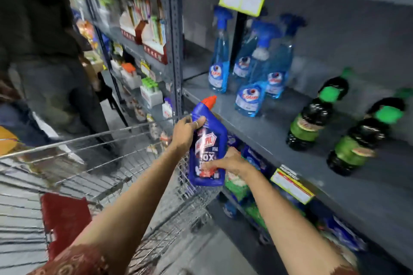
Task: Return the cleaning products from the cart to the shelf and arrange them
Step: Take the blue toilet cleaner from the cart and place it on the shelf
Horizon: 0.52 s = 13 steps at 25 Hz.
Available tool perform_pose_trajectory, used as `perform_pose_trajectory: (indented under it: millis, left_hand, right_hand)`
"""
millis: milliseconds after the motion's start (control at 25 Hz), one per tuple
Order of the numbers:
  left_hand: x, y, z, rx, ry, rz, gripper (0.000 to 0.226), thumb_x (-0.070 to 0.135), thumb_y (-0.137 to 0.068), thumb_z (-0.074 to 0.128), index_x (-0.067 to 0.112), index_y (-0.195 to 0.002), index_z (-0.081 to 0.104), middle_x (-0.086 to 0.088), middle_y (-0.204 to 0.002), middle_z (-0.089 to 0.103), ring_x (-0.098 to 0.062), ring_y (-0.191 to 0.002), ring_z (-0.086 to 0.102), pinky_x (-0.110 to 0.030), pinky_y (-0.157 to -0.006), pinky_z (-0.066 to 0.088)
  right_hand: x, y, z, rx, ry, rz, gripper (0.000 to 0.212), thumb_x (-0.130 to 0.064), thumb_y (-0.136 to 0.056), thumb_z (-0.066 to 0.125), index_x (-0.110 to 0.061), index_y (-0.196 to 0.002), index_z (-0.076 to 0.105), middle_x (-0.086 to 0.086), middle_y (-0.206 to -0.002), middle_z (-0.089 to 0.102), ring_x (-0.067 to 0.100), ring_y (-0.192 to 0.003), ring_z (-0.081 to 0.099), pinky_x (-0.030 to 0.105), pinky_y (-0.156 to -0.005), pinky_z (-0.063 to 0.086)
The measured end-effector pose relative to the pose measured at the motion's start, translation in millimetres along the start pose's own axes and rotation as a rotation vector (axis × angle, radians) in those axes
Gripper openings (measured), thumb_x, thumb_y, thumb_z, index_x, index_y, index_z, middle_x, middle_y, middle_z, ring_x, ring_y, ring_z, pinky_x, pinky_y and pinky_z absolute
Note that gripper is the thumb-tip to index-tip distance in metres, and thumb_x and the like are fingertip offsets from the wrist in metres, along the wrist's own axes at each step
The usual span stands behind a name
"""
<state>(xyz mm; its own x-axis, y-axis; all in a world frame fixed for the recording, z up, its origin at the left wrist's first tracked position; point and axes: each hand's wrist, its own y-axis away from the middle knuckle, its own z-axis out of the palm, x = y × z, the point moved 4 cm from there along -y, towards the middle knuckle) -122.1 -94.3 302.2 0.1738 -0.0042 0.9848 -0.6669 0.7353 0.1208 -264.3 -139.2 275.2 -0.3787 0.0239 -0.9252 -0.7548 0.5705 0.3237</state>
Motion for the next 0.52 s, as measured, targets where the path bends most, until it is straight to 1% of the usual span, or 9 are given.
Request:
perform_pose_trajectory:
  millis: [80, 120, 200, 240, 280, 320, 400, 440, 520]
  left_hand:
    - [22.1, 25.1, 26.4, -0.056, 0.036, 0.036, 0.017, 0.014, -0.071, 0.07, 0.012, -0.064, 0.055, 0.001, -0.054, 0.065, -0.018, -0.055, 0.057, -0.03, -0.065, 0.046]
    - [31.6, 36.5, 41.6, -0.103, 0.059, 0.04, 0.019, 0.006, -0.075, 0.067, 0.012, -0.063, 0.054, 0.006, -0.046, 0.064, -0.011, -0.046, 0.058, -0.025, -0.059, 0.047]
    - [43.9, 55.4, 72.1, -0.192, 0.043, 0.08, 0.023, 0.0, -0.08, 0.062, 0.01, -0.062, 0.051, 0.007, -0.04, 0.061, -0.003, -0.038, 0.055, -0.018, -0.049, 0.047]
    - [48.8, 66.5, 89.1, -0.236, 0.027, 0.106, 0.022, 0.005, -0.077, 0.066, 0.01, -0.062, 0.051, 0.006, -0.044, 0.061, -0.007, -0.04, 0.055, -0.021, -0.051, 0.046]
    - [51.8, 75.4, 104.1, -0.269, 0.02, 0.122, 0.022, 0.014, -0.07, 0.072, 0.01, -0.065, 0.051, -0.001, -0.052, 0.06, -0.014, -0.048, 0.054, -0.026, -0.058, 0.045]
    - [52.9, 83.0, 120.8, -0.308, 0.024, 0.126, 0.029, 0.025, -0.06, 0.076, 0.01, -0.068, 0.052, -0.01, -0.062, 0.056, -0.019, -0.059, 0.052, -0.032, -0.065, 0.042]
    - [49.1, 95.5, 157.1, -0.386, 0.026, 0.117, 0.04, 0.036, -0.045, 0.077, 0.014, -0.067, 0.051, -0.013, -0.077, 0.05, -0.025, -0.074, 0.045, -0.039, -0.074, 0.037]
    - [47.1, 103.9, 177.8, -0.428, 0.019, 0.112, 0.041, 0.037, -0.043, 0.077, 0.015, -0.064, 0.05, -0.013, -0.077, 0.05, -0.026, -0.075, 0.044, -0.039, -0.074, 0.036]
    - [48.6, 127.2, 211.5, -0.506, 0.005, 0.113, 0.04, 0.033, -0.045, 0.077, 0.013, -0.064, 0.048, -0.01, -0.074, 0.049, -0.022, -0.07, 0.045, -0.035, -0.068, 0.037]
  right_hand:
    - [-12.2, 39.3, -15.0, 0.065, -0.027, -0.068, 0.036, 0.008, -0.062, 0.078, -0.018, -0.083, 0.065, -0.014, -0.066, 0.069, -0.004, -0.057, 0.063, 0.015, -0.063, 0.055]
    - [-14.1, 55.3, -24.1, 0.088, -0.036, -0.093, 0.037, 0.011, -0.063, 0.076, -0.016, -0.087, 0.064, -0.015, -0.061, 0.07, -0.006, -0.055, 0.063, 0.012, -0.06, 0.054]
    - [-14.3, 88.6, -42.9, 0.128, -0.035, -0.119, 0.036, 0.014, -0.066, 0.072, -0.014, -0.088, 0.063, -0.017, -0.055, 0.07, -0.006, -0.054, 0.064, 0.01, -0.056, 0.054]
    - [-14.6, 106.9, -54.0, 0.158, -0.031, -0.131, 0.037, 0.015, -0.067, 0.071, -0.013, -0.089, 0.063, -0.016, -0.056, 0.071, -0.005, -0.056, 0.064, 0.01, -0.057, 0.054]
    - [-12.8, 123.0, -65.9, 0.2, -0.037, -0.135, 0.037, 0.015, -0.066, 0.071, -0.012, -0.09, 0.063, -0.015, -0.057, 0.071, -0.002, -0.059, 0.065, 0.011, -0.058, 0.054]
    - [-11.2, 139.6, -76.5, 0.24, -0.046, -0.13, 0.036, 0.015, -0.066, 0.071, -0.012, -0.088, 0.063, -0.015, -0.056, 0.07, -0.002, -0.058, 0.065, 0.01, -0.057, 0.054]
    - [-2.8, 172.7, -99.8, 0.341, -0.048, -0.105, 0.033, 0.014, -0.067, 0.072, -0.014, -0.081, 0.062, -0.019, -0.047, 0.067, -0.008, -0.05, 0.062, 0.006, -0.049, 0.049]
    - [3.8, 189.0, -111.9, 0.391, -0.054, -0.09, 0.033, 0.013, -0.066, 0.073, -0.015, -0.081, 0.062, -0.02, -0.046, 0.067, -0.009, -0.048, 0.061, 0.006, -0.049, 0.049]
    - [15.9, 215.4, -131.8, 0.479, -0.068, -0.057, 0.035, 0.011, -0.063, 0.076, -0.016, -0.081, 0.062, -0.016, -0.053, 0.069, -0.005, -0.053, 0.064, 0.011, -0.057, 0.053]
